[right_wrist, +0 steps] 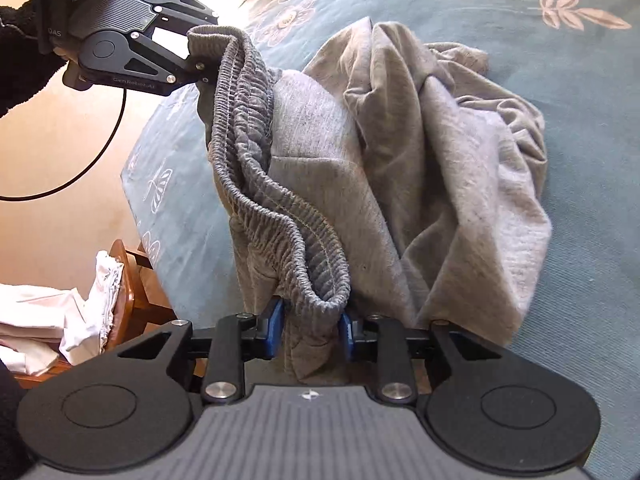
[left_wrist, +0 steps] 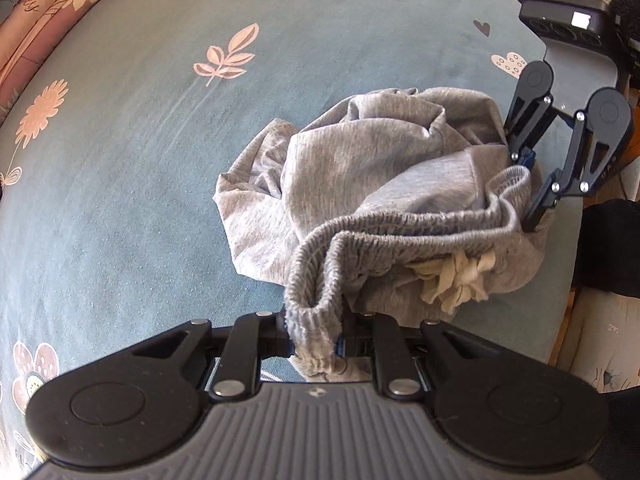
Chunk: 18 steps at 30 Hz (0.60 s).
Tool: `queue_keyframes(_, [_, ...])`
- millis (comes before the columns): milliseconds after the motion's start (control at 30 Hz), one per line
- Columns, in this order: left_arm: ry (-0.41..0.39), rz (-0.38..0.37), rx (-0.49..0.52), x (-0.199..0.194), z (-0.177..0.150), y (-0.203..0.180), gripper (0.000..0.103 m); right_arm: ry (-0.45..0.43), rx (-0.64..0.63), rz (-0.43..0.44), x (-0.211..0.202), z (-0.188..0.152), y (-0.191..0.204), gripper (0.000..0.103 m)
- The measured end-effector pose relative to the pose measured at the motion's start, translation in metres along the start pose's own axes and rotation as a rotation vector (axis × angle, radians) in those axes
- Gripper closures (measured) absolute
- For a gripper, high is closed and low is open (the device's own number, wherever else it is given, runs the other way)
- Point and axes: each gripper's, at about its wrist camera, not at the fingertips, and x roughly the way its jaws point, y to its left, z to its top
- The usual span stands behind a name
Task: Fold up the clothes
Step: 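Lift the waistband with both grippers, spreading them apart along the waistband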
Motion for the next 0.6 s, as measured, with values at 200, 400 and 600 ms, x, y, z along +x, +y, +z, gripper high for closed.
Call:
queue_keyframes(200, [-0.011, 0.046, -0.045, -0.018, -0.006, -0.006, 0.088, -0.041, 0.061, -0.047, -0.029, -0.005, 0.017, 0.087])
queue_keyframes(400, [-0.121, 0.049, -0.092, -0.068, -0.016, -0.014, 0.088, -0.135, 0.112, -0.162, -0.094, 0.001, 0.073, 0.088])
queue_keyframes(600, [-0.312, 0.088, -0.103, -0.167, -0.036, -0.015, 0.088, -0.245, 0.141, -0.315, -0.151, 0.018, 0.153, 0.088])
